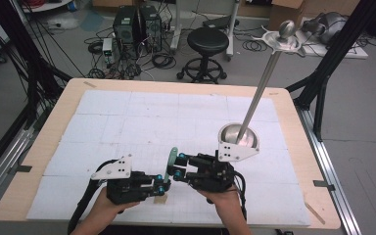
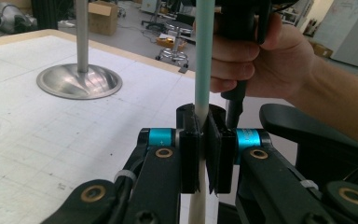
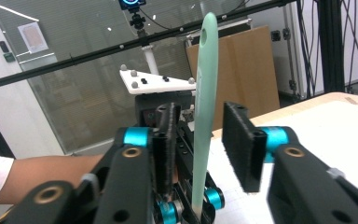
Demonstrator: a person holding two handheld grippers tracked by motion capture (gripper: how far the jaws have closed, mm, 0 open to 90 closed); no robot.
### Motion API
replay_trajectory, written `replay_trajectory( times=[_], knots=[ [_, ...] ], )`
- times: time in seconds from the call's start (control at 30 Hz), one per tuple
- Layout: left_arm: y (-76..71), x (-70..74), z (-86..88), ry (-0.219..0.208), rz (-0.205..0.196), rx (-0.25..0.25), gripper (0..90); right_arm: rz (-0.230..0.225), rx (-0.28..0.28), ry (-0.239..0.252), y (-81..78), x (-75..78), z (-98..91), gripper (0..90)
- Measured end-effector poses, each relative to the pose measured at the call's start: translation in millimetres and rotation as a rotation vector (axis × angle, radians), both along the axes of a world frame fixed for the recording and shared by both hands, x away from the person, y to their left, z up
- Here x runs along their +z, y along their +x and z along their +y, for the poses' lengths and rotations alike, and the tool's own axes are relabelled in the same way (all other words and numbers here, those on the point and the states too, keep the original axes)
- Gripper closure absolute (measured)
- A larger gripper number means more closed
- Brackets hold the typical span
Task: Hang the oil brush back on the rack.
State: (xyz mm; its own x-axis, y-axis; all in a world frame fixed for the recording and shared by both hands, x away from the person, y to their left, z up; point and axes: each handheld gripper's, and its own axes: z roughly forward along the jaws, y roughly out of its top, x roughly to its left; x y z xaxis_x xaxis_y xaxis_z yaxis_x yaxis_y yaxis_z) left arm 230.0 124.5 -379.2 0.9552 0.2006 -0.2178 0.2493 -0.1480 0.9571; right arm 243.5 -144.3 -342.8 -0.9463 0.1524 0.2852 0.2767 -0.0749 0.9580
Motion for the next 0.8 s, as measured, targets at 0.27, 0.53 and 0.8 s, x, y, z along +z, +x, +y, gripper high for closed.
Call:
replay_trajectory(
  times=[0.27, 0.53, 0.8],
  knots=[
    [2.0, -0.1, 0.1, 0.011, 0.004, 0.031, 70.9, 0.004, -0.042, -0.002, -1.7, 3.8, -2.4, 82.5],
    [6.4, -7.2, 34.2, 0.012, -0.012, 0.192, 39.8, -0.024, -0.165, -0.016, 2.0, 27.5, -25.4, 82.6],
    [5.8, -13.9, 71.7, -0.002, -0.044, 0.308, 30.4, -0.046, -0.263, -0.056, 14.0, 57.0, -55.3, 82.6]
  ],
)
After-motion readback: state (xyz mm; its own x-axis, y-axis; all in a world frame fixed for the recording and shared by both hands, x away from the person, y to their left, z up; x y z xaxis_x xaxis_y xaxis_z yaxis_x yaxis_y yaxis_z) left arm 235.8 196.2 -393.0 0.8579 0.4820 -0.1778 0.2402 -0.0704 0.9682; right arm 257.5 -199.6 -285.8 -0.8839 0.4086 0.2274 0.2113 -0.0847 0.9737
